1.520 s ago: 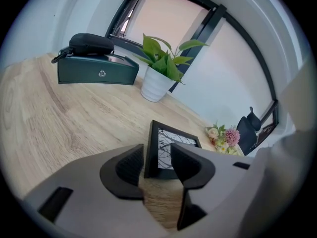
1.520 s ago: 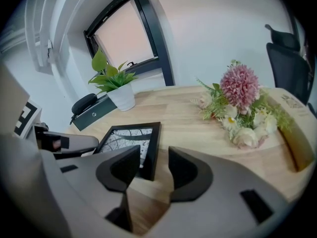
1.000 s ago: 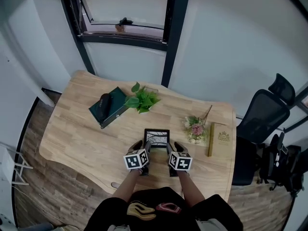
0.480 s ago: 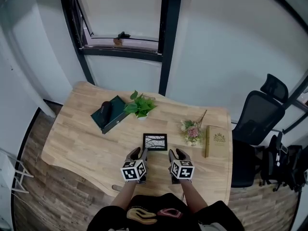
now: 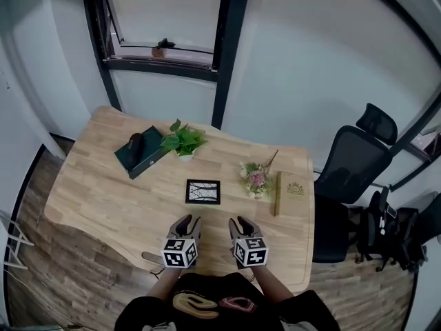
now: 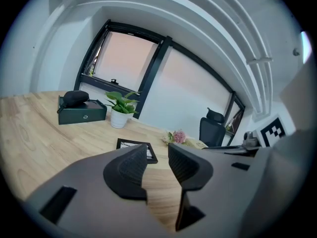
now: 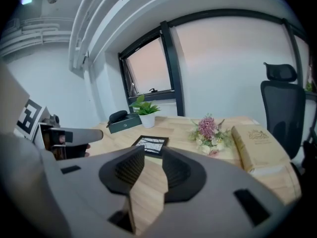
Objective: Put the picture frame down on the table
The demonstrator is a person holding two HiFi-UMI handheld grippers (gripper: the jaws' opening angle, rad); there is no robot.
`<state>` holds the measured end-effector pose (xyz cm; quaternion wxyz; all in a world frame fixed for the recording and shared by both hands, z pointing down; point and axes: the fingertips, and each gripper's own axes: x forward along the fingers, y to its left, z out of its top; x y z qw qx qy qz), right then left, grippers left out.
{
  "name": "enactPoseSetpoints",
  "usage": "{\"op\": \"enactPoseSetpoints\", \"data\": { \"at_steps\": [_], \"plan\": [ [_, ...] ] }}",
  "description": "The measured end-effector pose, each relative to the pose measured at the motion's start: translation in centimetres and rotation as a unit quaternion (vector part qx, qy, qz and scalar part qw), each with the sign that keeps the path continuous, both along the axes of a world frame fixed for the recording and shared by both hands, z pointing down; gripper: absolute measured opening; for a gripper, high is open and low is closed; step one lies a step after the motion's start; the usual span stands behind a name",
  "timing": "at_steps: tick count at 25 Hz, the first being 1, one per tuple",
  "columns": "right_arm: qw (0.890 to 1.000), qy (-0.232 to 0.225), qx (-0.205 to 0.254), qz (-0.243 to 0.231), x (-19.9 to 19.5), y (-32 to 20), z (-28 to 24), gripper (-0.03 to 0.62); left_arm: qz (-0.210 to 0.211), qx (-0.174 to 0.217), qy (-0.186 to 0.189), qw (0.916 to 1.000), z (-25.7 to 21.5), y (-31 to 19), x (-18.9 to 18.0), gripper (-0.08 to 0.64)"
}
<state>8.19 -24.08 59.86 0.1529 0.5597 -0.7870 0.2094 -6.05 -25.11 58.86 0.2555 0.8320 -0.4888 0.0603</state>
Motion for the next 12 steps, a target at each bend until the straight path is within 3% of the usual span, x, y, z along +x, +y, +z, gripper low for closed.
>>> {"op": "enactPoseSetpoints", "data": {
  "at_steps": [6,12],
  "plan": [
    [1.000,0.000,0.020,0.013,2.0,3.4,-0.9,0.106,0.008,0.040,-0.010,0.9991,-2.1,3.2,1.6,0.135],
    [0.999,-0.029,0.031,0.033,3.6,5.5,-2.0,0.095,0.004,0.070,-0.017,0.9974,-3.7,5.7,3.1,0.127]
  ]
}}
